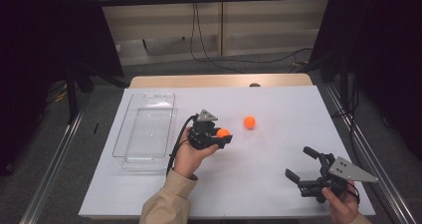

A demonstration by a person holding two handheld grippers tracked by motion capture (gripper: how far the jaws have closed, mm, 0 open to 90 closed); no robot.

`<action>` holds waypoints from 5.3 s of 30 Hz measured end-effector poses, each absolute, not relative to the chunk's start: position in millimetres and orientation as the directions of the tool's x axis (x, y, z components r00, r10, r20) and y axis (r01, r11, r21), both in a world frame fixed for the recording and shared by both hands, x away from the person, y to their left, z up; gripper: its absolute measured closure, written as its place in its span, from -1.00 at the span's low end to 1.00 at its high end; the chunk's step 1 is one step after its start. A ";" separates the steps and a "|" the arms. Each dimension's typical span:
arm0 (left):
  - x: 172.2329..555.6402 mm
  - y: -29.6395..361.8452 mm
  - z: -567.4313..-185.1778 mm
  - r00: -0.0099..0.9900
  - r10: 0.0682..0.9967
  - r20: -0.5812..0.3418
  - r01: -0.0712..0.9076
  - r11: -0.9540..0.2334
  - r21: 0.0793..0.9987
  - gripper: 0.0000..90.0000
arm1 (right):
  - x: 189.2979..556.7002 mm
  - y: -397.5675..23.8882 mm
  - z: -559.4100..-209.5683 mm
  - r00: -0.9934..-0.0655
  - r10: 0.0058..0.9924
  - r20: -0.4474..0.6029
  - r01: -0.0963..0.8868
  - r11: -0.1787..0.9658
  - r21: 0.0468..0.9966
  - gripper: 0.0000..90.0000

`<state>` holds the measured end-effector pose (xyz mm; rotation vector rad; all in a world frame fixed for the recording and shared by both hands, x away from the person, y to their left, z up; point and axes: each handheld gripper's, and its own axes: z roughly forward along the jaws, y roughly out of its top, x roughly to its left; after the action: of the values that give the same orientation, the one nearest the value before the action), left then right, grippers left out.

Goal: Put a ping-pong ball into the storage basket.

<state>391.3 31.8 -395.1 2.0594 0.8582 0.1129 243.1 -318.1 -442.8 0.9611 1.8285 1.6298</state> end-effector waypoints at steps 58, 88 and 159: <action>394.2 66.4 -382.1 0.708 0.665 -0.236 0.568 -0.339 0.750 0.13 | 243.4 -318.3 -442.8 -0.622 0.779 0.081 0.173 0.035 0.984 -0.97; 396.1 79.0 -377.9 0.685 0.691 -0.230 0.587 -0.337 0.736 0.13 | 242.4 -319.2 -442.6 -0.622 0.779 0.079 0.170 0.036 0.985 -0.97; 399.7 121.6 -363.2 0.612 0.762 -0.212 0.612 -0.287 0.737 0.13 | 243.3 -320.6 -443.5 -0.618 0.783 0.072 0.173 0.046 0.984 -0.98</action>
<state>399.7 121.6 -363.2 2.0041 1.0842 0.2281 243.3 -320.6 -443.5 0.9597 1.8336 1.6092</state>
